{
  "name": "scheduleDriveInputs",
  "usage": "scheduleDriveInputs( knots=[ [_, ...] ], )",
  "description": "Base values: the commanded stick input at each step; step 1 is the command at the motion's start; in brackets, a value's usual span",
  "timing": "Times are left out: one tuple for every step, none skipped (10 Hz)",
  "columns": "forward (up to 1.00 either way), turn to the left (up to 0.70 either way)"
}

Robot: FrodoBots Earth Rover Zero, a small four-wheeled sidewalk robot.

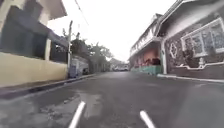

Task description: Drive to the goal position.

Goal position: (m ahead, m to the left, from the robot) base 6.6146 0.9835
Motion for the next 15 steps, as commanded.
scheduleDriveInputs(
  knots=[
    [0.7, 0.0],
    [0.7, 0.0],
    [0.7, 0.0],
    [0.7, 0.0],
    [0.7, 0.0],
    [0.7, 0.0],
    [0.7, 0.0],
    [0.7, 0.0],
    [0.7, 0.0],
    [0.7, 0.0],
    [0.7, 0.0],
    [0.7, 0.0],
    [0.7, 0.0],
    [0.7, 0.0],
    [0.7, 0.0]
  ],
)
